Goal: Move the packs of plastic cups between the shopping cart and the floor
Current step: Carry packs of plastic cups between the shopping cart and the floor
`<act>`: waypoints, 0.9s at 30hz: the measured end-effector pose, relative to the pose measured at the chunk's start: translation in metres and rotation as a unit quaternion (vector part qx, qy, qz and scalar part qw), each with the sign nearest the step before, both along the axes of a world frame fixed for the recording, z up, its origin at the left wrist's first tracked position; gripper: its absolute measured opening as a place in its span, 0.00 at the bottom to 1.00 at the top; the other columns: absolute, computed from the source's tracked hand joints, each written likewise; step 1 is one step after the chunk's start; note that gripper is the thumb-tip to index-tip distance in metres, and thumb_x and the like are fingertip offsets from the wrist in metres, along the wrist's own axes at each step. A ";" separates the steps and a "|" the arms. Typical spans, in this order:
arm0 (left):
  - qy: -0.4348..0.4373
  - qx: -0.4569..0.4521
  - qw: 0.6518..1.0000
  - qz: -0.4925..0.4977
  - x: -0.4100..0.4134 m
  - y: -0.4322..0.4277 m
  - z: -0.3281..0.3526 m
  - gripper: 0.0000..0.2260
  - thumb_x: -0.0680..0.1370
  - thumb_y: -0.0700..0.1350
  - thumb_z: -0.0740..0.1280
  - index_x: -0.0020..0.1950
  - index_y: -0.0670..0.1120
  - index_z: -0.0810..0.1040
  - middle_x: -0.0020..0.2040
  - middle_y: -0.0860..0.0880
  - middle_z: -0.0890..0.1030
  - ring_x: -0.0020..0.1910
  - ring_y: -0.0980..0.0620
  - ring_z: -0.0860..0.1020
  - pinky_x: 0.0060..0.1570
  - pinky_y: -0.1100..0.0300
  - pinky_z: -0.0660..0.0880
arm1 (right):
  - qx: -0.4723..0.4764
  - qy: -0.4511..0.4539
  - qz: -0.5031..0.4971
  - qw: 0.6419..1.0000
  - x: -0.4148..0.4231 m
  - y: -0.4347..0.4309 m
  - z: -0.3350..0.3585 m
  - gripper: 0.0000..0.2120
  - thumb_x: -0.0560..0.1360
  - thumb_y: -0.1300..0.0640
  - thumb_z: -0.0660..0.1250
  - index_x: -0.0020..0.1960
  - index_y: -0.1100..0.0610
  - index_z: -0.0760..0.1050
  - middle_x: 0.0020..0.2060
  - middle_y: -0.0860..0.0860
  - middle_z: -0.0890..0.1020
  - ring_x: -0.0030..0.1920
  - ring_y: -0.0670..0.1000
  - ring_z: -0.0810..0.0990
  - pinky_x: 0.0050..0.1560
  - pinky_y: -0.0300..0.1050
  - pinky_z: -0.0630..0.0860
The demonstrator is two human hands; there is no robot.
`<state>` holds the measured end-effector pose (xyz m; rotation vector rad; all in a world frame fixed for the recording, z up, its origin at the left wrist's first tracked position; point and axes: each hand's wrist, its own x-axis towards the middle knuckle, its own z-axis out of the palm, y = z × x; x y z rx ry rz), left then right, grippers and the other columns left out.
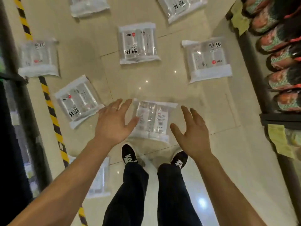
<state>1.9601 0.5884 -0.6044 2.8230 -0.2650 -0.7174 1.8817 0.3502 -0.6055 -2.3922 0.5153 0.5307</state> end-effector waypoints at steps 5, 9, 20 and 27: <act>0.012 -0.005 1.000 0.018 0.004 0.000 -0.149 0.36 0.74 0.68 0.50 0.79 0.53 0.57 0.77 0.42 0.64 0.75 0.42 0.63 0.70 0.43 0.63 | 0.008 0.046 -0.005 0.999 -0.006 0.004 -0.153 0.33 0.78 0.39 0.60 0.79 0.45 0.52 0.78 0.55 0.57 0.77 0.57 0.54 0.75 0.56 0.54; 0.018 -0.010 0.999 0.039 0.005 0.003 -0.254 0.36 0.74 0.67 0.51 0.80 0.53 0.54 0.77 0.41 0.63 0.75 0.42 0.62 0.69 0.42 0.65 | 0.012 0.070 0.006 0.997 -0.010 0.009 -0.260 0.36 0.78 0.39 0.60 0.79 0.42 0.46 0.79 0.55 0.53 0.78 0.56 0.52 0.75 0.54 0.53; 0.033 -0.006 0.996 0.077 -0.009 0.025 -0.435 0.34 0.77 0.67 0.49 0.80 0.55 0.48 0.76 0.41 0.62 0.71 0.40 0.65 0.61 0.44 0.70 | -0.016 0.056 -0.044 0.997 -0.023 0.024 -0.441 0.35 0.78 0.34 0.56 0.78 0.40 0.43 0.77 0.58 0.57 0.76 0.60 0.58 0.71 0.60 0.61; 0.029 -0.095 0.984 0.145 -0.019 0.025 -0.480 0.30 0.80 0.61 0.57 0.80 0.58 0.49 0.70 0.40 0.65 0.56 0.41 0.76 0.49 0.55 0.70 | 0.059 -0.017 -0.102 0.993 -0.028 0.041 -0.479 0.37 0.77 0.37 0.57 0.78 0.42 0.40 0.67 0.52 0.66 0.63 0.51 0.67 0.61 0.53 0.69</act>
